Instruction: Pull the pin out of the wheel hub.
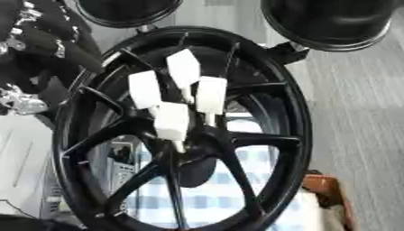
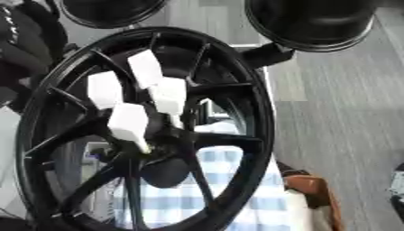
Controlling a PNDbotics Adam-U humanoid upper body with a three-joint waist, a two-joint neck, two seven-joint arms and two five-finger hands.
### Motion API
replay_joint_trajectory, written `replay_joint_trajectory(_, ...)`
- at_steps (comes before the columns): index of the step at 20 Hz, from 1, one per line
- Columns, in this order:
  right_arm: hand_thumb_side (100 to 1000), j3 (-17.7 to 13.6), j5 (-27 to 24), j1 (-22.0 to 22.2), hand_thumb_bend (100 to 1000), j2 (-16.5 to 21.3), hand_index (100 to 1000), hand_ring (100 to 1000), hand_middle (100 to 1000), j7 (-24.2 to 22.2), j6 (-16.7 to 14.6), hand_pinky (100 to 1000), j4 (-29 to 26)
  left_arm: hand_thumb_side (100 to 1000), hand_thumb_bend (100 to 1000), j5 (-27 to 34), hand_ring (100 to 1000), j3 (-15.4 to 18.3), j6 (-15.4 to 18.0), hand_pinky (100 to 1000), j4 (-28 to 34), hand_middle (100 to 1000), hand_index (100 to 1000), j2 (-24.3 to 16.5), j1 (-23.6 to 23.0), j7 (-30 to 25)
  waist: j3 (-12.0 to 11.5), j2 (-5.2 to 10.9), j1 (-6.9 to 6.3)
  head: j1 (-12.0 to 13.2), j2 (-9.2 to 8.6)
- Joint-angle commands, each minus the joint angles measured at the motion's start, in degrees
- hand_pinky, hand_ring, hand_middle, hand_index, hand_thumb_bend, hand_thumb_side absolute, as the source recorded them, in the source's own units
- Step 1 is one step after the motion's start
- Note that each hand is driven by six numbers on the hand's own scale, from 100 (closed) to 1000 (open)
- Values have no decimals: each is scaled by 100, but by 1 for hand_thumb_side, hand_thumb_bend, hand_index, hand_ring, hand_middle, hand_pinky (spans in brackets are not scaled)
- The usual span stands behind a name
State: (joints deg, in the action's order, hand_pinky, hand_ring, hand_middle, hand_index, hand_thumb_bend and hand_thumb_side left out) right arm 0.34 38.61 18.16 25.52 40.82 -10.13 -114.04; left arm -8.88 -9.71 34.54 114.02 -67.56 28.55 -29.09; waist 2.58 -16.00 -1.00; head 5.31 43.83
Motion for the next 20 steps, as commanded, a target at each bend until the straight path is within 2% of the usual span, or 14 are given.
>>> replay_joint_trajectory(1,172,-20,-64,-13,100,160,717,511,563,-36,-19,740,-55,267,100,230,769,-65,74,848,57,723,854,-203,215,-447,26,97,-4,34,29)
replay_joint_trajectory(12,200,-5,-205,-98,100,232,716,510,561,-122,-87,736,-55,268,100,609,798,-455,-230,877,57,757,873,-10,767,-1338,140,119,-62,87,29)
replay_joint_trajectory(20,215,-1,-275,-159,100,263,716,509,560,-160,-165,734,-55,272,100,496,813,-702,-425,888,57,765,871,178,1082,-1945,219,98,-104,121,29)
